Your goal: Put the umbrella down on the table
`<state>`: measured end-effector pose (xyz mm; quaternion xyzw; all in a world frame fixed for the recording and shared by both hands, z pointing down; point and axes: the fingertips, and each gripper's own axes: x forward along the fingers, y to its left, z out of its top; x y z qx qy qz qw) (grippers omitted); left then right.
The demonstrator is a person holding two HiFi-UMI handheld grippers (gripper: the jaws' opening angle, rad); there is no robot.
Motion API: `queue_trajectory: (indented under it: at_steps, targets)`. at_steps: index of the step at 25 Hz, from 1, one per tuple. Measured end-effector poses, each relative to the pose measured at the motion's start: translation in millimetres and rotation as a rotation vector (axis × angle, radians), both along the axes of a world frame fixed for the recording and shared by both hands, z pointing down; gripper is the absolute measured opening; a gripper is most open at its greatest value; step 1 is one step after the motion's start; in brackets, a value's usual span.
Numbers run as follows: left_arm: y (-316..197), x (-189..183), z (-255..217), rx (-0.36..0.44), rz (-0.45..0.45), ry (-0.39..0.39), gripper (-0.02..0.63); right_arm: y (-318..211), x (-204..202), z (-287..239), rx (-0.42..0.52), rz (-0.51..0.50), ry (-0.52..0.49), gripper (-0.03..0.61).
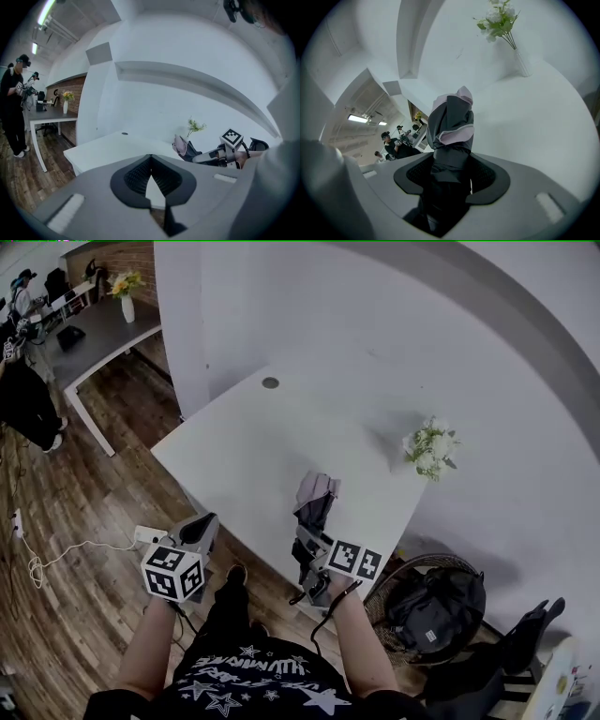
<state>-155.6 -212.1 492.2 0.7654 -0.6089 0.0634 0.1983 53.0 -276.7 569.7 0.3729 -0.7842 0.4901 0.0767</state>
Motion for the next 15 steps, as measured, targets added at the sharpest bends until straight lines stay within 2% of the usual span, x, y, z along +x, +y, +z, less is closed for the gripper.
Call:
queue_trajectory:
  at_steps: [15]
  targets:
    - [-145.2, -21.1, 12.5, -0.042, 0.172, 0.023, 0.003, -109.7, -26.5, 26.8, -0.08, 0.193, 0.027, 0.241]
